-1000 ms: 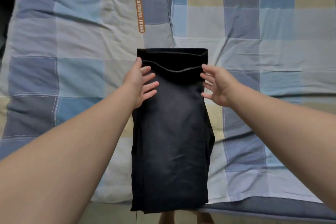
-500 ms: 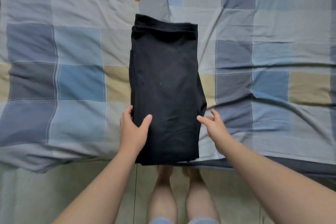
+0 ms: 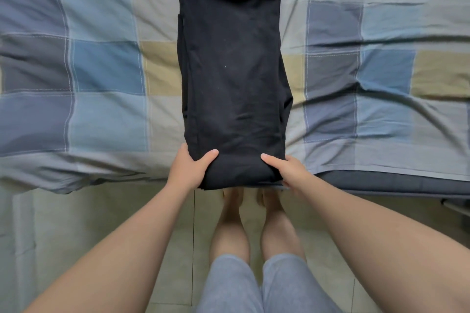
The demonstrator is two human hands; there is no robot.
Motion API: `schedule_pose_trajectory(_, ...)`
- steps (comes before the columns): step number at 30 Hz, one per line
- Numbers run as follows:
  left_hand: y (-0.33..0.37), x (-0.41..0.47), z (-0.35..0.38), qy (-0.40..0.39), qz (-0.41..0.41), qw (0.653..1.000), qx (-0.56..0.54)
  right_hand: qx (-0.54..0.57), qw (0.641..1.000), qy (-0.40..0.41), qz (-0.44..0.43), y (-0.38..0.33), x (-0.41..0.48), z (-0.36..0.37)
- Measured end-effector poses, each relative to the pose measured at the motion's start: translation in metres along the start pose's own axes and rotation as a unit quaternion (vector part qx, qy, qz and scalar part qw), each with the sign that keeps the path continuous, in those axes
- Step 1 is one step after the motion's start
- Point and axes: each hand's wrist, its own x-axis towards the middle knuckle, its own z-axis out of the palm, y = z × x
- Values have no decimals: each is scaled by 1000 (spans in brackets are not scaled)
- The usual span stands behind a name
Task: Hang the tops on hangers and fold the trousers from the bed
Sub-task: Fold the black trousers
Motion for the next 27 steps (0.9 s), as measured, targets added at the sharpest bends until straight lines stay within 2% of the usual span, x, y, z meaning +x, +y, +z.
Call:
schedule_pose_trajectory(6, 4, -24, 6, -26, -31, 997, -63, 18, 1000, 16, 14, 4, -38, -12)
schedule_pose_trajectory(12, -3, -71, 2, -47, -68, 996, -37, 0, 999, 44, 20, 16, -98, -18)
schedule_pose_trajectory(19, -2, -154, -24, -87, -145, 984, -47, -51, 995, 26, 78, 37, -184, -34)
schedule_pose_trajectory(23, 18, -177, -41, -113, -209, 968, -86, -36, 996, 22, 81, 23, -212, -44)
schedule_pose_trajectory(27, 56, -175, -57, -116, -223, 957, -147, 22, 997, 50, 61, -15, -221, -49)
